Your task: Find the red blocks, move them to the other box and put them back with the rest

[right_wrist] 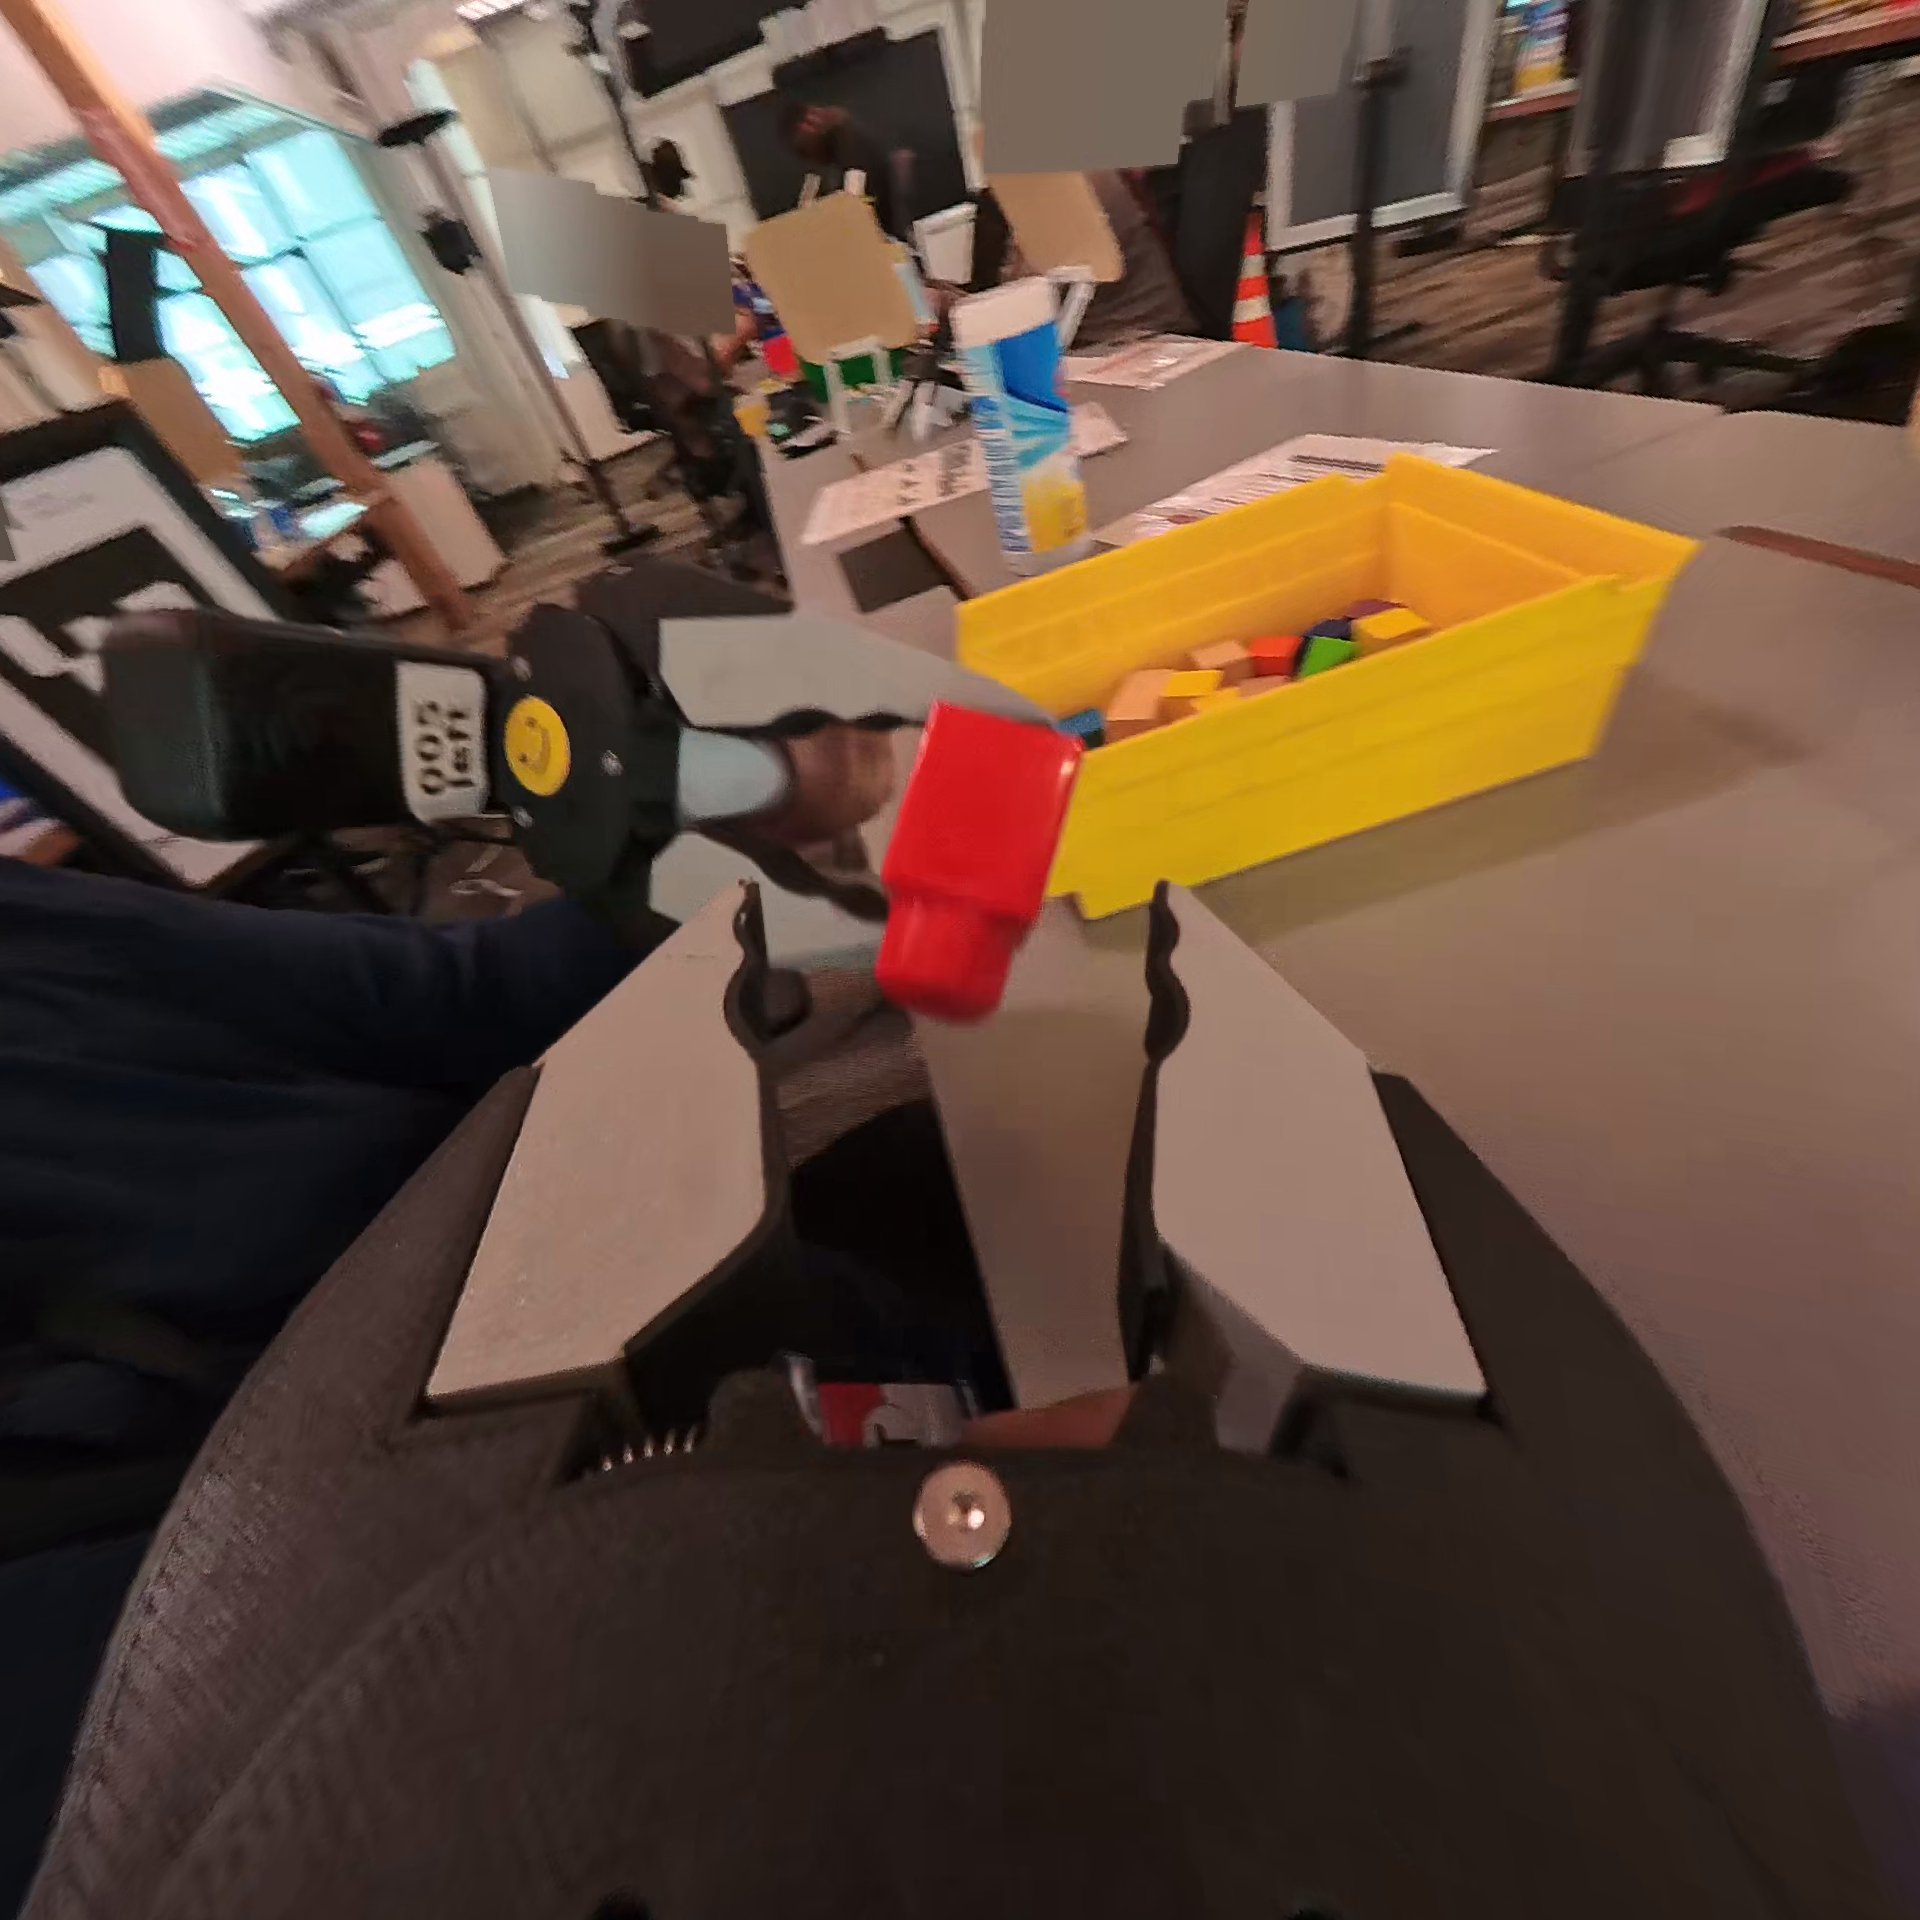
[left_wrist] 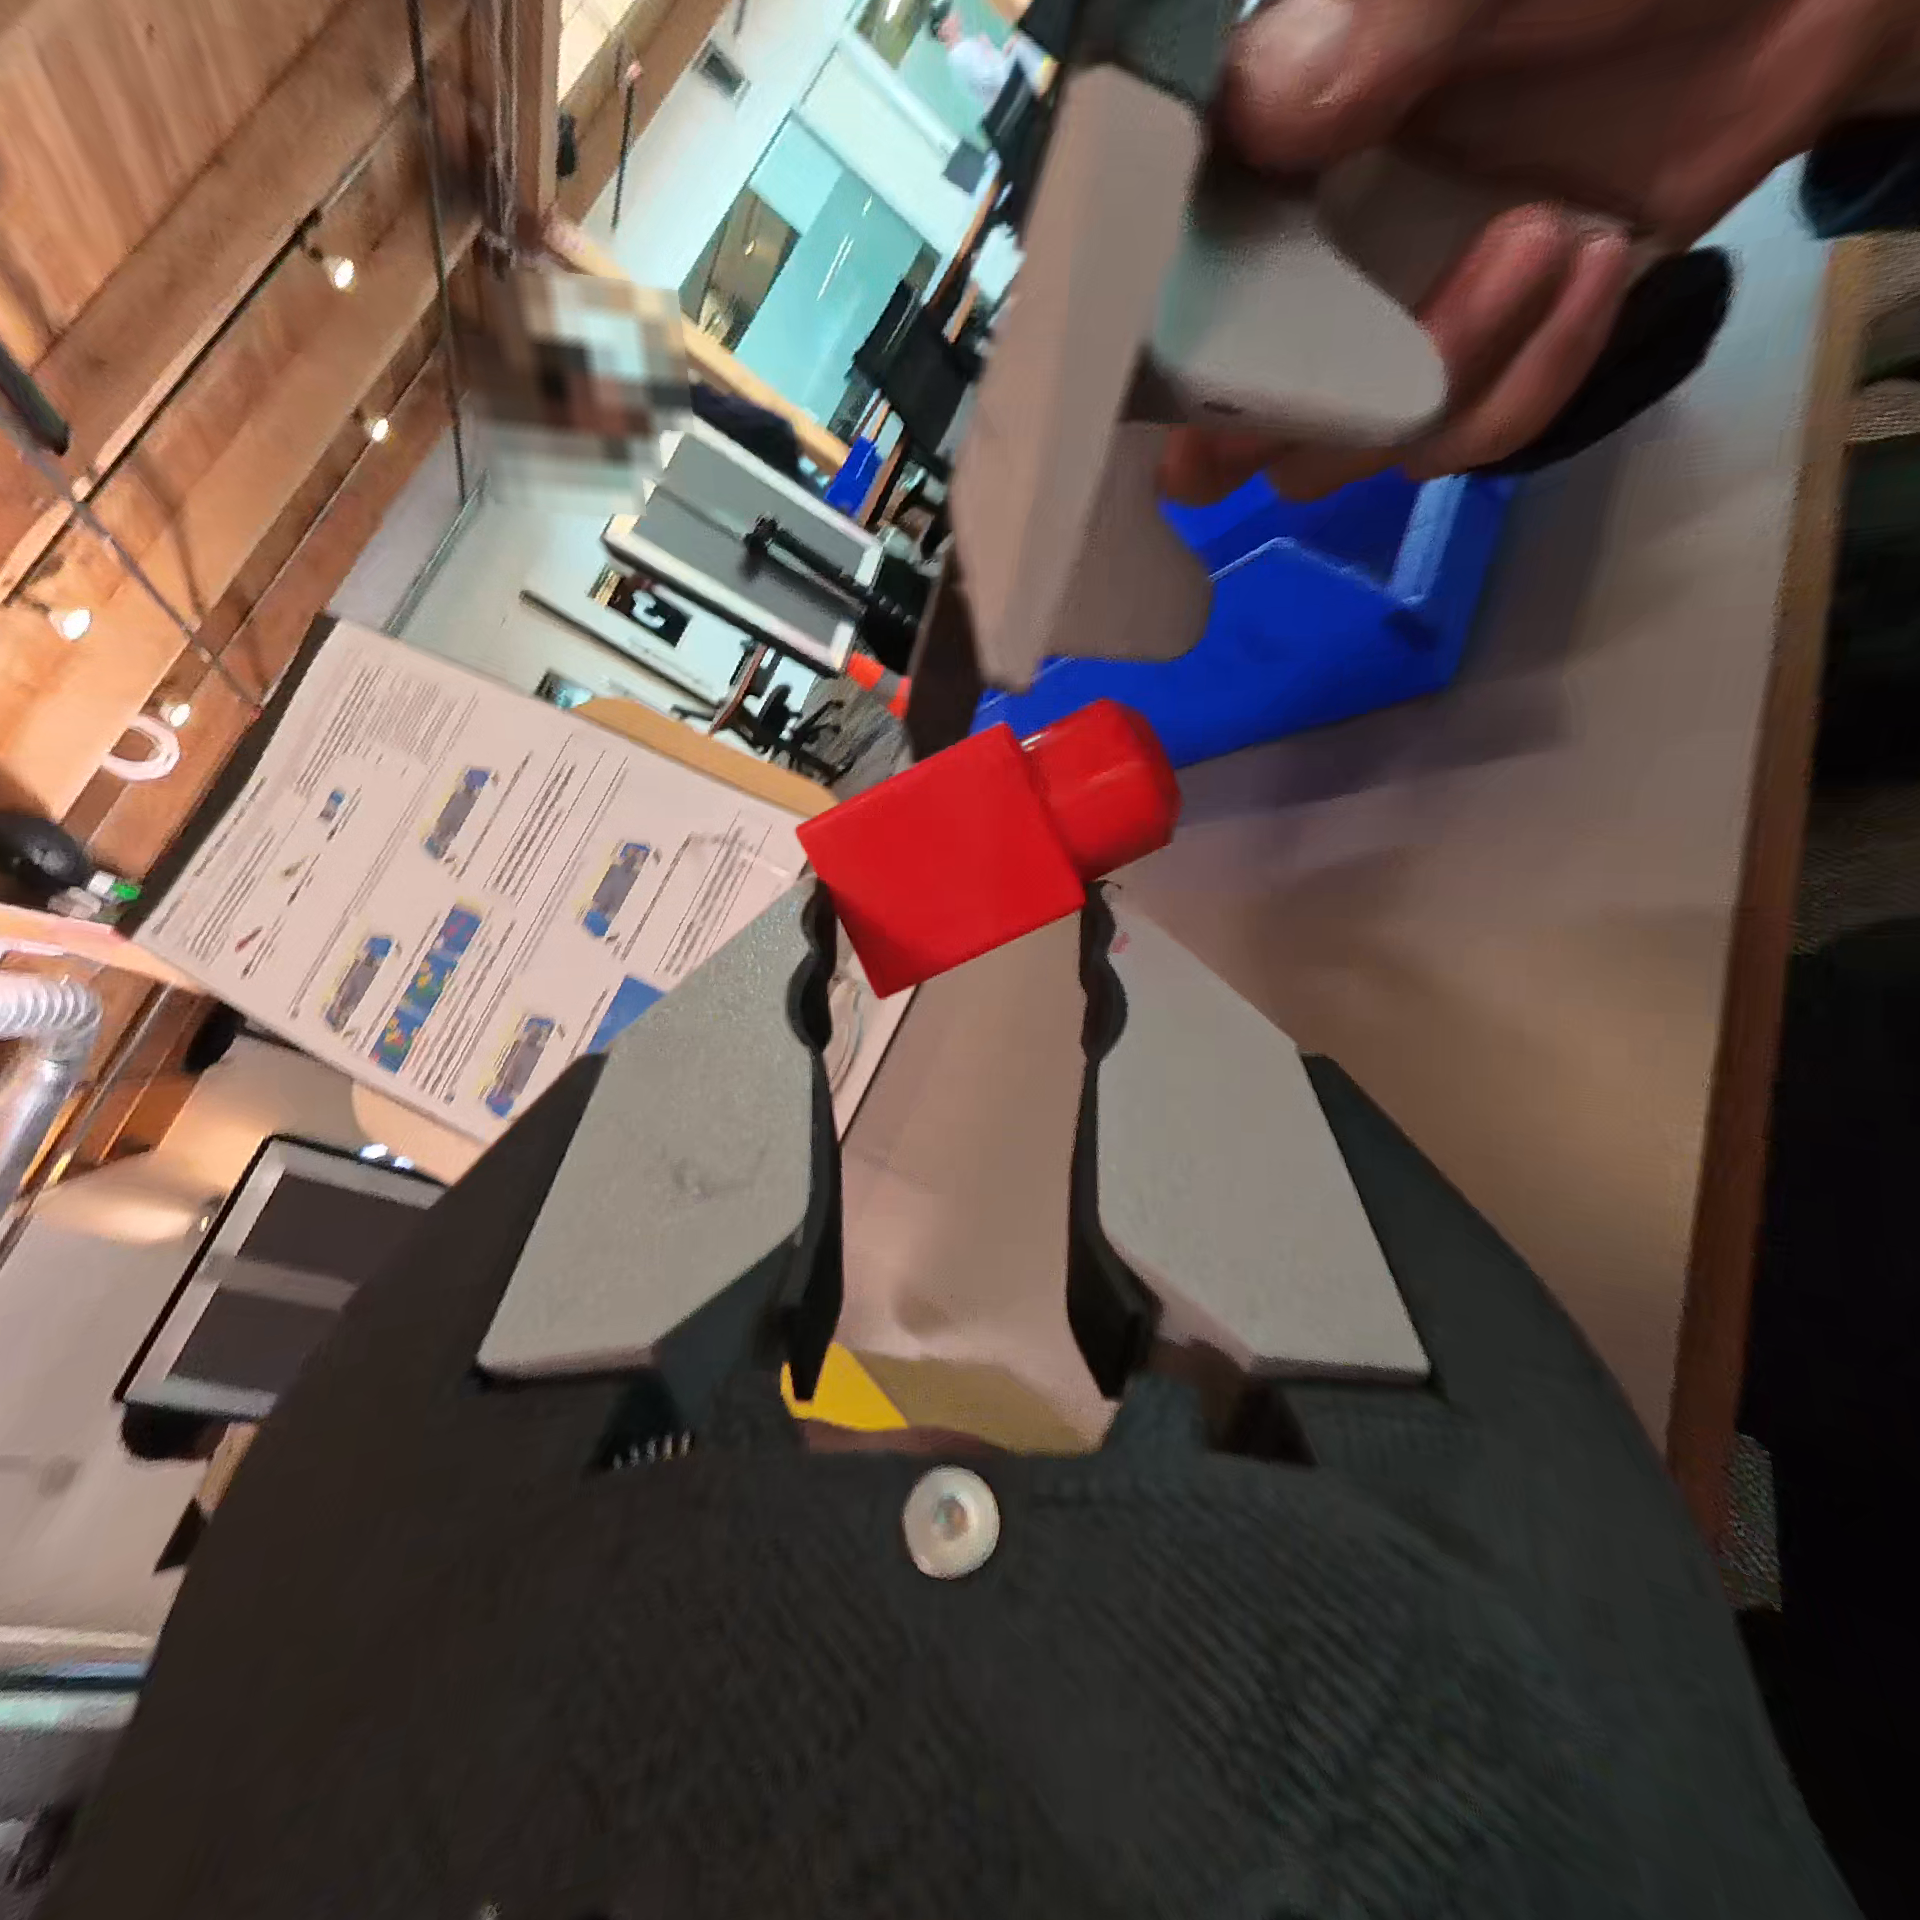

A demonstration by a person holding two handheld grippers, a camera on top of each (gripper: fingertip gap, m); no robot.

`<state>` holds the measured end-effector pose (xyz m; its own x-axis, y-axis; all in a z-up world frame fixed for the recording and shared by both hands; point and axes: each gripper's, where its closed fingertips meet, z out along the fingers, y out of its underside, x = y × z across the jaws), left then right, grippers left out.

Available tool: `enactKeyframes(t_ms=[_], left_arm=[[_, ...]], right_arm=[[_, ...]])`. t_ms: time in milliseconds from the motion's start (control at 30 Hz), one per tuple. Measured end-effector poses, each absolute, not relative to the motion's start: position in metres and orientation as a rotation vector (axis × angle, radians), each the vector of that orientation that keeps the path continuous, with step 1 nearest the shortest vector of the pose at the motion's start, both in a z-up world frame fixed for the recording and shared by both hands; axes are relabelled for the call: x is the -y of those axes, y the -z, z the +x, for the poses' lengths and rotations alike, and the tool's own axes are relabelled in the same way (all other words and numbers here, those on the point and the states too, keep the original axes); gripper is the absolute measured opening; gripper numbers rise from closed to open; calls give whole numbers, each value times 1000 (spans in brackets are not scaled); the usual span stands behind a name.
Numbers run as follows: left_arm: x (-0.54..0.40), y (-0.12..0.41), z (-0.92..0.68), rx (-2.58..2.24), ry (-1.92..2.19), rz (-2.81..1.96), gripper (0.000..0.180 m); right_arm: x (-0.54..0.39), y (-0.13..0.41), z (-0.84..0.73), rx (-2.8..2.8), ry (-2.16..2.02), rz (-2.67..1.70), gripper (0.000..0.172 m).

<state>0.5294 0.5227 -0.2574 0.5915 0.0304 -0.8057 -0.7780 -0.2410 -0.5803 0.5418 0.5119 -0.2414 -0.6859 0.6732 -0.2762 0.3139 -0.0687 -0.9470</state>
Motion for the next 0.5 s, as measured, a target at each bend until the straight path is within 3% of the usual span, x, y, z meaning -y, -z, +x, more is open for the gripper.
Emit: enactKeyframes(t_ms=[200,433,500], left_arm=[[-532,267,550,-723,-866,-1611,45],[-539,268,553,-746,-976,-1564,46],[-539,270,552,-742,-976,-1570,46]], right_arm=[[-499,237,550,1943,-1945,-1057,70],[-508,253,540,1959,-1809,-1110,37],[-508,255,538,1962,-1801,-1119,36]])
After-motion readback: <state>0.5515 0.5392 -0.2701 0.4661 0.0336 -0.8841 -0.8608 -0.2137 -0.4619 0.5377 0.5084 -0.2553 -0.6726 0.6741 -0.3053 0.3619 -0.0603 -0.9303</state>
